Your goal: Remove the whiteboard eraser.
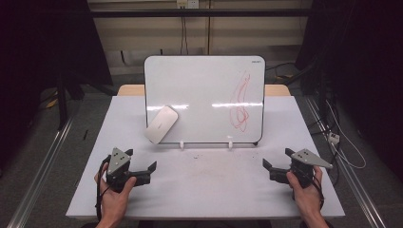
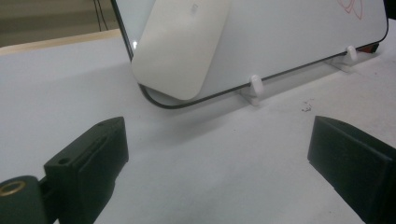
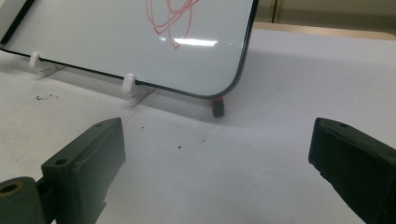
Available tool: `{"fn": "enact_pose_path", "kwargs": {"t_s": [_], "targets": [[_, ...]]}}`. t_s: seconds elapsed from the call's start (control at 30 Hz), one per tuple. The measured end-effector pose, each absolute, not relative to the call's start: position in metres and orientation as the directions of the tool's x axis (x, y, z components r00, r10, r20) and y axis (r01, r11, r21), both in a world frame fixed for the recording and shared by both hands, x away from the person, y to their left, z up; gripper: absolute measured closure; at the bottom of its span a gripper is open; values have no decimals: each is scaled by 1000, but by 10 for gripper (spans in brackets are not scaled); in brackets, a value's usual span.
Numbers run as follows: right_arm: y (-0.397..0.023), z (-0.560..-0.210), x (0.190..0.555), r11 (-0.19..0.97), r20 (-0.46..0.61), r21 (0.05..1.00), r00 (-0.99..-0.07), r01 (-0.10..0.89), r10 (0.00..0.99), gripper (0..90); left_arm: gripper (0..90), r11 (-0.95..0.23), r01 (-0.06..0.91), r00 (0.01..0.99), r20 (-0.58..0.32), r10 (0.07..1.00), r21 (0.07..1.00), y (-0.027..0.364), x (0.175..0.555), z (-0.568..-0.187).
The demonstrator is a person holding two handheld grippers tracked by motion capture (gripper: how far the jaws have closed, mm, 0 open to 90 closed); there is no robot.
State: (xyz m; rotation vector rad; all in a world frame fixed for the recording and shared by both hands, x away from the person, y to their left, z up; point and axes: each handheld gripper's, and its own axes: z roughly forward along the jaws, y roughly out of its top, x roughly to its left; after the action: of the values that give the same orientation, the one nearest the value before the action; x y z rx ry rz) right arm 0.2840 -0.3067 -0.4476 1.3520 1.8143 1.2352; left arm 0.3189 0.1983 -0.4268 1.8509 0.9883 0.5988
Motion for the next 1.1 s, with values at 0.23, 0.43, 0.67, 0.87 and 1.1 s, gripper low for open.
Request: {"fn": "enact_pose_path", "kwargs": {"t_s": [0.23, 0.43, 0.67, 0.87, 1.1], "targets": [[-308, -449, 284, 77, 83, 898, -338, 434, 937, 41, 60, -255, 407, 563, -22, 826, 877, 196, 324, -430], [-306, -449, 284, 81, 86, 895, -347, 439, 934, 41, 80, -276, 407, 576, -10, 817, 871, 198, 328, -431], [-305, -451, 285, 93, 76, 889, -344, 449, 936, 39, 79, -290, 437, 604, -39, 796, 851, 197, 338, -421], [-304, -451, 284, 102, 72, 888, -353, 449, 933, 40, 52, -293, 417, 609, -25, 793, 860, 194, 348, -409], [-302, -451, 285, 102, 73, 889, -359, 447, 931, 40, 50, -324, 419, 620, -7, 784, 848, 183, 363, -402]]}}
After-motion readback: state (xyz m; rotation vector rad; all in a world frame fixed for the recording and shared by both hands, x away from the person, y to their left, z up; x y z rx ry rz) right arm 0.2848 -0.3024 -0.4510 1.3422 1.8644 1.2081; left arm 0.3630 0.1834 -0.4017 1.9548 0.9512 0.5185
